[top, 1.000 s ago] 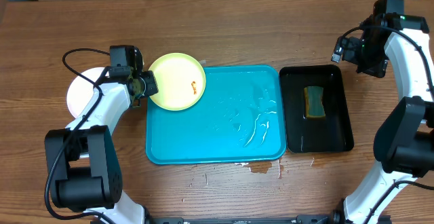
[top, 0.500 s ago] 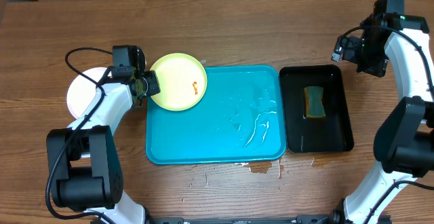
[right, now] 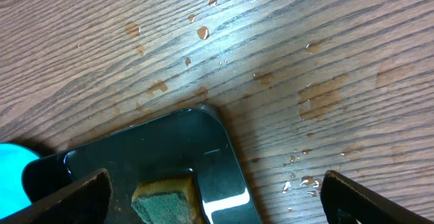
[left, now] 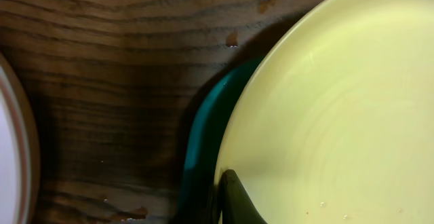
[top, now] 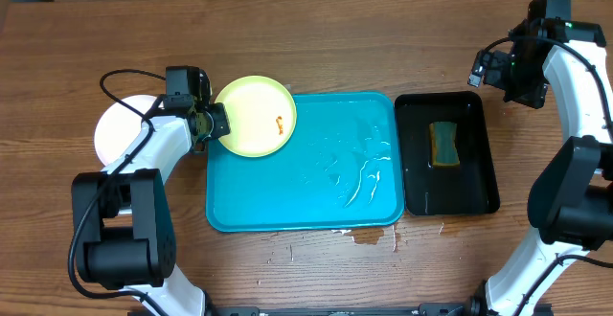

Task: Clean dirty plates on tray and stack at the side
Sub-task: 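Grasp the yellow-green plate's left rim and drag it onto the teal tray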

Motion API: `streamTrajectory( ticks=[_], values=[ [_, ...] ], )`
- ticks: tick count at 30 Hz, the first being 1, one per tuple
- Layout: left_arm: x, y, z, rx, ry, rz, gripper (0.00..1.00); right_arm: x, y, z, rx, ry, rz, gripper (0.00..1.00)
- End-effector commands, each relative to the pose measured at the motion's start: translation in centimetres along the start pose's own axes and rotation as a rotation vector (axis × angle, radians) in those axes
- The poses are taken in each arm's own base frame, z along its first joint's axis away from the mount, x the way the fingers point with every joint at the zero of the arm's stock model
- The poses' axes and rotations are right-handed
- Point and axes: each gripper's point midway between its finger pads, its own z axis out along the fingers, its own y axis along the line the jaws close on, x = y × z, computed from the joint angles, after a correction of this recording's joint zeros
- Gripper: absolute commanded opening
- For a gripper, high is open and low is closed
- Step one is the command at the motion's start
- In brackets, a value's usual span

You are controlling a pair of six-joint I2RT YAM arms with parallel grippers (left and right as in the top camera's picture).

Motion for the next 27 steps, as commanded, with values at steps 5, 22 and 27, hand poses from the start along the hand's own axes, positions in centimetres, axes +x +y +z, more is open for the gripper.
streamTrajectory(
  ticks=[5,22,27],
  values=[
    [0.6,-2.1,-0.8,0.101,0.064,0.006,0.04,-0.8,0.5,-1.7,-0.009,-0.05,-0.006,1.0],
    [6.6,-7.9,-3.3,0.138,0.283,0.086,0.17,-0.8,0.5,-1.7,-0.009,-0.05,-0.006,1.0],
    [5.3,-7.5,-3.2,0.056,0.224,0.132,0.68,-0.8,0.5,-1.7,-0.009,-0.05,-0.006,1.0]
  ],
)
